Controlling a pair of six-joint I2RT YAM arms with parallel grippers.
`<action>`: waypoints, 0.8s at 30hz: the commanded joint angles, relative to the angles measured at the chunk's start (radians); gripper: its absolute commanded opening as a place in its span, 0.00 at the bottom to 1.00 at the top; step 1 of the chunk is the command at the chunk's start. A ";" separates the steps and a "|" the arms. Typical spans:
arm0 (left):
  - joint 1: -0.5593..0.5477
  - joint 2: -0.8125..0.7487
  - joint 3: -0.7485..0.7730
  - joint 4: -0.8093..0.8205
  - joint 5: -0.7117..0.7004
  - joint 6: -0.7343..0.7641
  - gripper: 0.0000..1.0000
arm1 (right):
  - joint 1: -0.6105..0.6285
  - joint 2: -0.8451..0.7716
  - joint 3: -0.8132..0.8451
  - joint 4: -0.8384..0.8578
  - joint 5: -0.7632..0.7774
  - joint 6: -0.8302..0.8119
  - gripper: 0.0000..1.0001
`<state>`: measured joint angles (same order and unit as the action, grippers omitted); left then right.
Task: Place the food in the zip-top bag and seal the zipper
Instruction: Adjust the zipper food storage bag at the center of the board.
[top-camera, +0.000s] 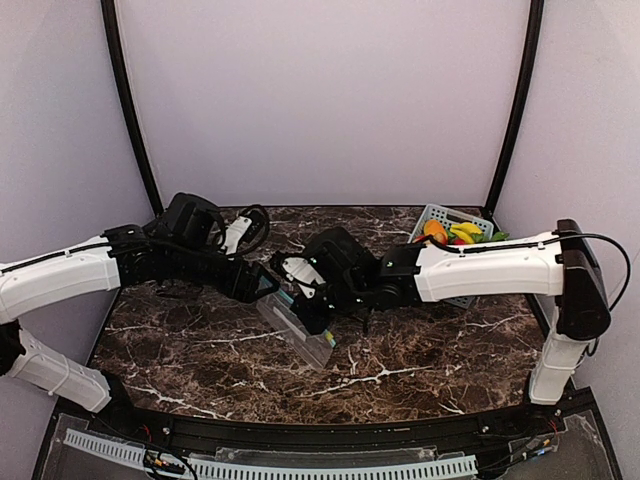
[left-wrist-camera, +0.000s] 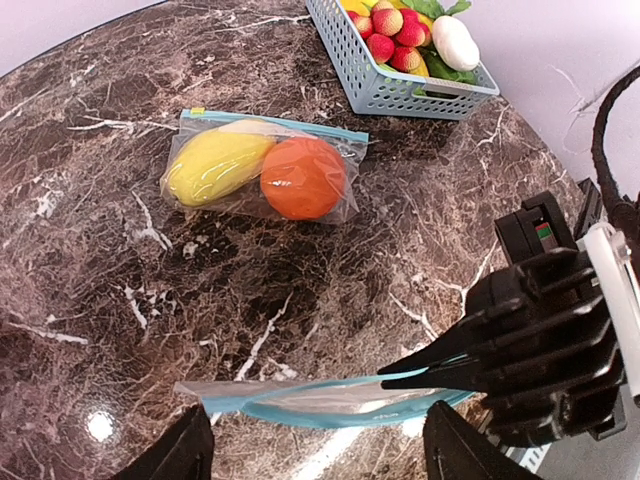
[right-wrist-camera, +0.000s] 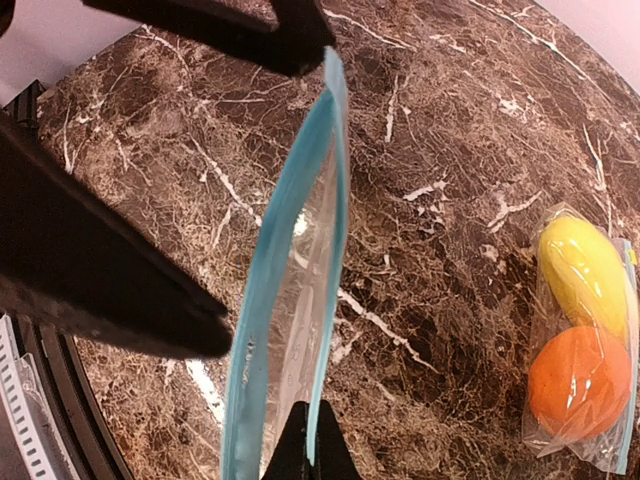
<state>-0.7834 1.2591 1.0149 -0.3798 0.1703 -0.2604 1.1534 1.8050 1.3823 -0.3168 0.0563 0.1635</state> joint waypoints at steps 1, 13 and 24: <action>0.002 0.032 0.044 -0.095 -0.010 0.125 0.74 | 0.010 -0.001 0.021 -0.029 0.004 -0.017 0.00; 0.002 0.059 0.073 -0.173 0.044 0.220 0.86 | 0.012 -0.017 0.038 -0.048 -0.002 -0.028 0.00; 0.017 0.076 0.047 -0.102 -0.028 0.156 0.75 | 0.032 -0.029 0.029 -0.047 -0.023 -0.048 0.00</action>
<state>-0.7773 1.3403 1.0653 -0.5083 0.1577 -0.0811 1.1641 1.8046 1.3952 -0.3637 0.0425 0.1307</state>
